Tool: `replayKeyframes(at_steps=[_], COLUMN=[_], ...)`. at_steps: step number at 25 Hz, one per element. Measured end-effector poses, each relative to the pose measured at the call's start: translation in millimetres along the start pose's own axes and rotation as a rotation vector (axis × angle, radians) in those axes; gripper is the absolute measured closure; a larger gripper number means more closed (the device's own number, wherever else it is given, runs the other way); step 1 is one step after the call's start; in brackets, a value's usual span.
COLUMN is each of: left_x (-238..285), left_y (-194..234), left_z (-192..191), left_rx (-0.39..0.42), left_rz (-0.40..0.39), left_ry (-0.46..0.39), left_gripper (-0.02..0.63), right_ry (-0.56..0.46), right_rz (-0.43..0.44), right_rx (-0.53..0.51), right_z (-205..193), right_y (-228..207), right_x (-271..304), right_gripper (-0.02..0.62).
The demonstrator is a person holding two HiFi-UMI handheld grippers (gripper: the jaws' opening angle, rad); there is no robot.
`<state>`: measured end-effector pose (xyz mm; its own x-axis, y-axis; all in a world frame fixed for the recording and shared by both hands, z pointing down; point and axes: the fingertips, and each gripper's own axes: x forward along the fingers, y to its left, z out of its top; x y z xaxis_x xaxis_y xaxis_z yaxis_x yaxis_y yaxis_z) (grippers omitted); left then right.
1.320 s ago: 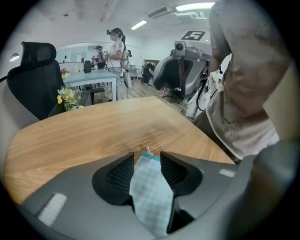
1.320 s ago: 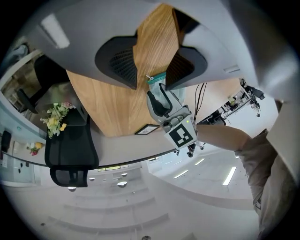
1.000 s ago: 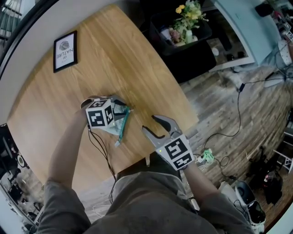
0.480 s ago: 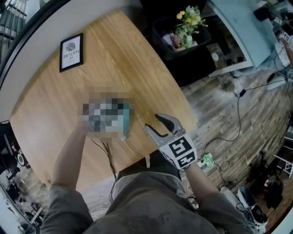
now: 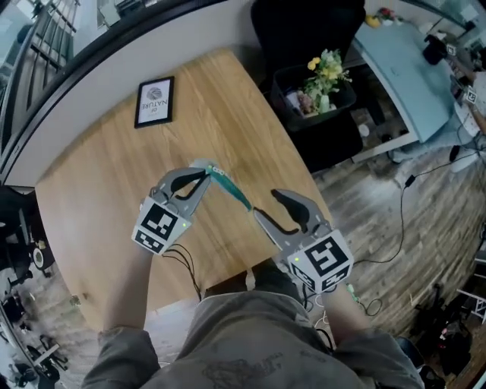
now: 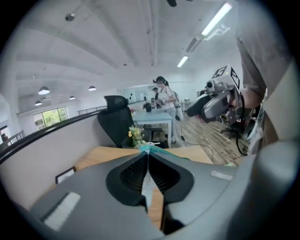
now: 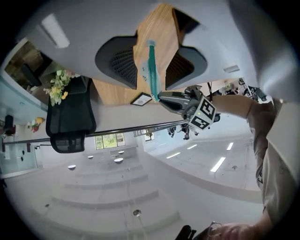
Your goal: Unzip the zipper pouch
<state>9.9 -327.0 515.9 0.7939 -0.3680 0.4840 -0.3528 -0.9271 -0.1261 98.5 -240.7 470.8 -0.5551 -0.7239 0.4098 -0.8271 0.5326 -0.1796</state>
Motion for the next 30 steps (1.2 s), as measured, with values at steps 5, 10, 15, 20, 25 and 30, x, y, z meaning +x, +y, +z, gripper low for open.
replayKeyframes(at_steps=[5, 10, 15, 20, 25, 30], left_x=[-63.1, -115.2, -157.6, -183.0, -194.8, -194.0], left_y=[-1.9, -12.5, -35.1, -48.3, -52.7, -61.1], left_z=[50.7, 83.1, 99.8, 101.6, 107.1, 113.4], left_rx=[-0.039, -0.067, -0.125, -0.166, -0.152, -0.079], left_rz=[0.059, 0.166, 0.228, 0.278, 0.289, 0.278], left_ry=[-0.140, -0.175, -0.217, -0.239, -0.253, -0.251], left_gripper=[0.592, 0.593, 0.594, 0.594, 0.594, 0.594], right_ry=[-0.076, -0.136, -0.173, -0.172, -0.166, -0.161], right_rz=[0.026, 0.083, 0.232, 0.269, 0.362, 0.437], right_rx=[-0.071, -0.127, -0.051, -0.102, -0.158, -0.179], right_z=[47.2, 82.0, 101.4, 109.9, 116.1, 122.7], right_y=[25.1, 53.0, 88.3, 108.1, 130.0, 147.6], right_x=[-14.9, -29.6, -39.1, -38.5, -40.0, -36.8], right_gripper=[0.397, 0.399, 0.402, 0.402, 0.428, 0.431])
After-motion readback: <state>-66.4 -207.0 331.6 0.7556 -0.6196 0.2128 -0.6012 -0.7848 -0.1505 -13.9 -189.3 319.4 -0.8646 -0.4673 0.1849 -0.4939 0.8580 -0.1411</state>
